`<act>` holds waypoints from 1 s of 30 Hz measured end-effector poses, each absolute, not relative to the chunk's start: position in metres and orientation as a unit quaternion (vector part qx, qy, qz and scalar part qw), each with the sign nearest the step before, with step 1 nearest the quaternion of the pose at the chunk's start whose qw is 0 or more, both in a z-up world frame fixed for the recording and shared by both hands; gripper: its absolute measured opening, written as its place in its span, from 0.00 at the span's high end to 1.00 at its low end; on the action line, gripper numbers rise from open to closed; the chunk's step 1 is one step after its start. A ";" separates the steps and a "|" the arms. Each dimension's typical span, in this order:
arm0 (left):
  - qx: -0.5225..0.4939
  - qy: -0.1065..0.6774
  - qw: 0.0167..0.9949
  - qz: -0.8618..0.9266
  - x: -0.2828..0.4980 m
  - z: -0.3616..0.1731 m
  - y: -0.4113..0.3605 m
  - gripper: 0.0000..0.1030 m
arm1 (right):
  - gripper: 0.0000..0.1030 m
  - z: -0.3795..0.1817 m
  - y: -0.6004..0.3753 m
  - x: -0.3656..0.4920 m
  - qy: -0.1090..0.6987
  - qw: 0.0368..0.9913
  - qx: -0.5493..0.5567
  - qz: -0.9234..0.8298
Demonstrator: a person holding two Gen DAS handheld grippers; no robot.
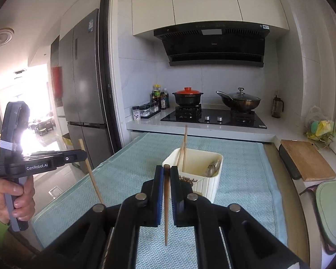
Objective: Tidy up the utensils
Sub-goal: 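Close both tools on their chopsticks and carry them up over the cream holder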
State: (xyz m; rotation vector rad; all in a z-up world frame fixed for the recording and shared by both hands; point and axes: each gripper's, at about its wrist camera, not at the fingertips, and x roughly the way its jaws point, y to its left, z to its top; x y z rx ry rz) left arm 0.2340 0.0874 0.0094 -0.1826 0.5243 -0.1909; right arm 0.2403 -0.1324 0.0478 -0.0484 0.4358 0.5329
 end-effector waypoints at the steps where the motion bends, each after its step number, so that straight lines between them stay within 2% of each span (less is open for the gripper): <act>1: -0.089 0.255 0.958 -0.094 0.236 0.013 0.088 0.97 | 0.94 0.050 -0.131 0.242 0.212 0.942 -0.026 0.260; 10: -0.083 0.229 0.965 -0.093 0.270 0.045 0.088 0.97 | 0.94 0.079 -0.128 0.269 0.197 0.946 -0.038 0.256; 20: -0.057 0.166 0.981 -0.080 0.335 0.112 0.068 0.97 | 0.94 0.148 -0.110 0.330 0.140 0.956 -0.057 0.250; 26: -0.054 0.172 0.981 -0.069 0.390 0.101 0.054 0.97 | 0.94 0.155 -0.089 0.377 0.121 0.959 -0.073 0.245; 30: -0.067 0.209 0.973 -0.069 0.423 0.069 0.051 0.97 | 0.94 0.127 -0.080 0.417 0.159 0.951 -0.063 0.256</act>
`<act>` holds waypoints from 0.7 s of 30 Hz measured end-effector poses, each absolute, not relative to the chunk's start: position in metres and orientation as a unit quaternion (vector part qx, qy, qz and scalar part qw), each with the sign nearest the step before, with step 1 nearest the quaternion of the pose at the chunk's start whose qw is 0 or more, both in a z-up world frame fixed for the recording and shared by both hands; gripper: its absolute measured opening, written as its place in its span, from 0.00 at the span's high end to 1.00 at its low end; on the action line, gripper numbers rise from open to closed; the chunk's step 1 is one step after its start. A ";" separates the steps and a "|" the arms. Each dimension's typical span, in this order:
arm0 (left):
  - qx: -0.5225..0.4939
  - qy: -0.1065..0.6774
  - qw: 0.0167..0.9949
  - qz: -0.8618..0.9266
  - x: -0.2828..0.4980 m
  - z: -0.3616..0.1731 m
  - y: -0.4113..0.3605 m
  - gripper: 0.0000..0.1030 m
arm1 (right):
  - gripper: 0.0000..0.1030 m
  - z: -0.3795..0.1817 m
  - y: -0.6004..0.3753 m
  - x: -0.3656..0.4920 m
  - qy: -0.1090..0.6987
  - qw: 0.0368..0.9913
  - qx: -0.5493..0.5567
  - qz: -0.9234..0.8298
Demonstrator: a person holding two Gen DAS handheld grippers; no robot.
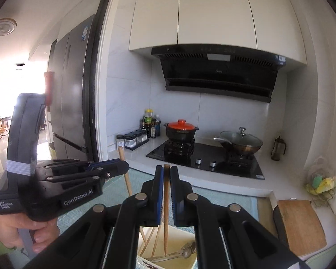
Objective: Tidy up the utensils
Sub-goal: 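Close both tools on their chopsticks and carry them up over the cream holder, then open both tools to drop the chopsticks into the cream holder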
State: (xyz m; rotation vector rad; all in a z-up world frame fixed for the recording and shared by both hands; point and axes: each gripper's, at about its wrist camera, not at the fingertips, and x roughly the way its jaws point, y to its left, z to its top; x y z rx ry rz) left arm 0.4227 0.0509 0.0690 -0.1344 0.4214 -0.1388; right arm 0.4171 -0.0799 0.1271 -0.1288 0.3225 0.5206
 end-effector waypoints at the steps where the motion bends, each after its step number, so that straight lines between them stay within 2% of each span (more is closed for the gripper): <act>1: -0.070 0.219 0.971 -0.068 0.430 0.061 0.051 0.97 | 0.94 0.117 -0.078 0.427 0.172 0.948 -0.059 0.261; 9: -0.095 0.307 0.945 -0.054 0.476 -0.007 0.057 0.97 | 0.94 0.027 -0.065 0.508 0.318 0.906 -0.011 0.280; 15: -0.092 0.337 0.936 -0.041 0.497 -0.024 0.058 0.96 | 0.93 -0.007 -0.053 0.546 0.374 0.884 0.013 0.281; 17: -0.094 0.348 0.932 -0.034 0.500 -0.025 0.061 0.88 | 0.92 -0.010 -0.048 0.553 0.378 0.884 0.015 0.275; 19: -0.103 0.349 0.931 -0.026 0.495 -0.021 0.067 0.67 | 0.81 -0.007 -0.045 0.554 0.375 0.888 0.007 0.267; 20: -0.107 0.344 0.933 -0.024 0.490 -0.018 0.071 0.62 | 0.79 -0.001 -0.046 0.553 0.368 0.892 0.006 0.263; 21: -0.109 0.339 0.934 -0.022 0.485 -0.014 0.074 0.51 | 0.73 0.004 -0.048 0.550 0.360 0.895 0.010 0.263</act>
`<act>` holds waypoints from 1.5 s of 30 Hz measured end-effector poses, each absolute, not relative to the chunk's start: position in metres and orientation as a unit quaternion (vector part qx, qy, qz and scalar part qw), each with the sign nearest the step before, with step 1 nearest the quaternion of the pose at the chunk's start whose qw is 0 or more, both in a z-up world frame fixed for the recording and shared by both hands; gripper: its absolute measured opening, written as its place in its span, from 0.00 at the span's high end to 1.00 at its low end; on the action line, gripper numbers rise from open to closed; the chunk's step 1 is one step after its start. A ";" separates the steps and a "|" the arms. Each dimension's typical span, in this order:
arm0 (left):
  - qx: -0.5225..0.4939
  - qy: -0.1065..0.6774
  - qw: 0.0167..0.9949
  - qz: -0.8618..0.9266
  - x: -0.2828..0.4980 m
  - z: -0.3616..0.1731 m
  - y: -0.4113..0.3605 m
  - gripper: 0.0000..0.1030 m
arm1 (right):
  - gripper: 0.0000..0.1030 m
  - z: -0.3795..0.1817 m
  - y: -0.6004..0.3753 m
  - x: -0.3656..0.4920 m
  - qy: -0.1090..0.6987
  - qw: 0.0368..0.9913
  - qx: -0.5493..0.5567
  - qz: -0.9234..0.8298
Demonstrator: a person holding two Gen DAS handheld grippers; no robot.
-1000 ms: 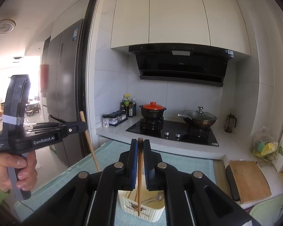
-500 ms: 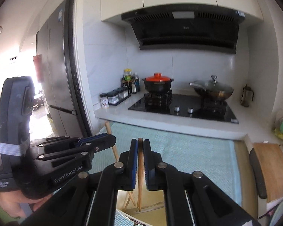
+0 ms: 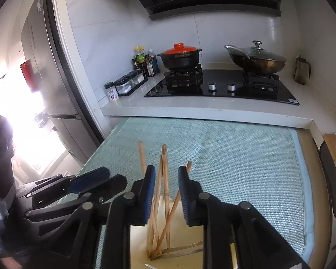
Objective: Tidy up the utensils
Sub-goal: 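Open both tools to drop the chopsticks into the cream holder, then withdraw both open tools back over the remaining chopsticks, then close the right tool on a single chopstick while the left tool moves to the pile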
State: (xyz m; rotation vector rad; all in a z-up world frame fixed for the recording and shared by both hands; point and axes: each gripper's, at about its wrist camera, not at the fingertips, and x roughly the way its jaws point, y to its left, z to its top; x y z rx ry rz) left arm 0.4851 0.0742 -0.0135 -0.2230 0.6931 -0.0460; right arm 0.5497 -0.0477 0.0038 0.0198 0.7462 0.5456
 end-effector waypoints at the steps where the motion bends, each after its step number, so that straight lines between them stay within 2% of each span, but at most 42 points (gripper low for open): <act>1: -0.110 0.335 0.936 -0.020 0.477 -0.009 0.078 0.42 | 0.63 0.011 -0.050 0.546 0.352 0.898 0.013 0.263; 3: -0.102 0.326 0.940 -0.017 0.462 0.002 0.085 0.39 | 0.54 0.026 -0.057 0.531 0.328 0.908 0.014 0.260; 8: -0.034 0.330 0.943 -0.014 0.401 0.021 0.092 0.29 | 0.52 0.057 -0.076 0.468 0.278 0.926 -0.031 0.253; 12: 0.031 0.348 0.937 -0.016 0.336 0.017 0.097 0.21 | 0.46 0.058 -0.095 0.401 0.264 0.928 -0.081 0.249; 16: 0.048 0.364 0.930 -0.022 0.269 -0.008 0.104 0.15 | 0.46 0.032 -0.115 0.330 0.271 0.926 -0.123 0.231; 23: -0.013 0.400 0.916 -0.015 0.177 -0.098 0.097 0.15 | 0.46 -0.046 -0.126 0.220 0.287 0.925 -0.142 0.205; 31: -0.097 0.422 0.901 0.021 0.158 -0.157 0.094 0.15 | 0.46 -0.107 -0.115 0.178 0.345 0.914 -0.070 0.204; 39: -0.083 0.416 0.905 0.040 0.152 -0.167 0.086 0.15 | 0.46 -0.136 -0.101 0.176 0.376 0.900 -0.053 0.212; 45: -0.094 0.423 0.900 0.045 0.159 -0.176 0.092 0.15 | 0.61 -0.144 -0.086 0.186 0.394 0.888 -0.051 0.232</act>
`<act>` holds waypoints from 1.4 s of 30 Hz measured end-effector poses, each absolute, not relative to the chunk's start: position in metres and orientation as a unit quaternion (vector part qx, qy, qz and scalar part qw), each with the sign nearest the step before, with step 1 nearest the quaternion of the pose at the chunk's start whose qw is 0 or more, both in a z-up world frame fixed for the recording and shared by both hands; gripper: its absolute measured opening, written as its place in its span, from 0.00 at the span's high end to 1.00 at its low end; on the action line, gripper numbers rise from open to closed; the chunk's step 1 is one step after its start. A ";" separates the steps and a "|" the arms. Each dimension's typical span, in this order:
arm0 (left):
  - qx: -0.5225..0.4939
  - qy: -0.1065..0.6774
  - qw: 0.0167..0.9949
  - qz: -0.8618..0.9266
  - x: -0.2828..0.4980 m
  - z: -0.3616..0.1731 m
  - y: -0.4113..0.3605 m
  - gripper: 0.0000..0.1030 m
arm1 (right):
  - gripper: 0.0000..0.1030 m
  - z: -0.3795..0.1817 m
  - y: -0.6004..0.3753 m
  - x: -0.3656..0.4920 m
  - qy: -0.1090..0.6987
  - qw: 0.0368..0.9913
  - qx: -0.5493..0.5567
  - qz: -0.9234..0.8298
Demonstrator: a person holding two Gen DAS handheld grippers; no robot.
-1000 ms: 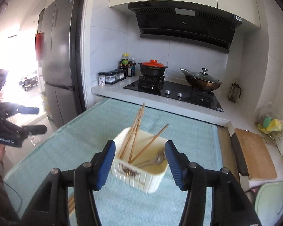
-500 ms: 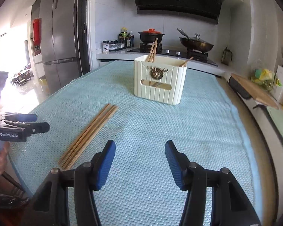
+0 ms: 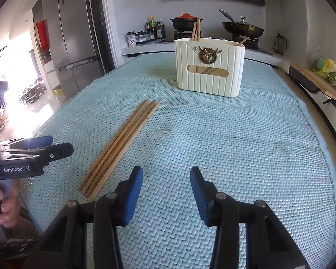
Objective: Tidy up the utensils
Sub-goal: 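Close the right tool on a single chopstick while the left tool moves to the pile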
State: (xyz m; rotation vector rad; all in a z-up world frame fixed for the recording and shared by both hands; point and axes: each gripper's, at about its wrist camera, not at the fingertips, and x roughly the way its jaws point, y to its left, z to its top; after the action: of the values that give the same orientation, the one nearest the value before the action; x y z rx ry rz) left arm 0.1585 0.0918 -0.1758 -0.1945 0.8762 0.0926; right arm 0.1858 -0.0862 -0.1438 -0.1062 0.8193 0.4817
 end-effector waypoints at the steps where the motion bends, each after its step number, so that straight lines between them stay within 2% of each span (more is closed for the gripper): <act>1: -0.095 0.426 0.899 0.044 0.160 -0.177 0.092 0.15 | 0.64 -0.144 -0.083 0.189 0.397 0.886 -0.051 0.236; 11: -0.092 0.419 0.901 0.068 0.160 -0.178 0.101 0.15 | 0.79 -0.154 -0.039 0.229 0.428 0.861 -0.029 0.275; 20: -0.094 0.420 0.899 0.086 0.155 -0.180 0.111 0.15 | 0.82 -0.176 0.006 0.245 0.455 0.841 -0.066 0.286; 24: -0.092 0.422 0.898 0.085 0.156 -0.181 0.109 0.15 | 0.90 -0.176 0.000 0.239 0.449 0.850 -0.082 0.262; 30: -0.091 0.434 0.895 0.057 0.171 -0.186 0.097 0.15 | 0.94 -0.174 -0.024 0.223 0.439 0.861 -0.102 0.235; 42: -0.059 0.453 0.889 0.036 0.206 -0.199 0.074 0.15 | 0.92 -0.170 -0.112 0.205 0.448 0.878 -0.098 0.139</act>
State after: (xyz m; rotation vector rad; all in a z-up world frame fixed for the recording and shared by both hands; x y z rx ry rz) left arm 0.2064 0.0736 -0.1993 -0.1226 0.9404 0.0748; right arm 0.2046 -0.1117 -0.1699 -0.2040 0.9339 0.2906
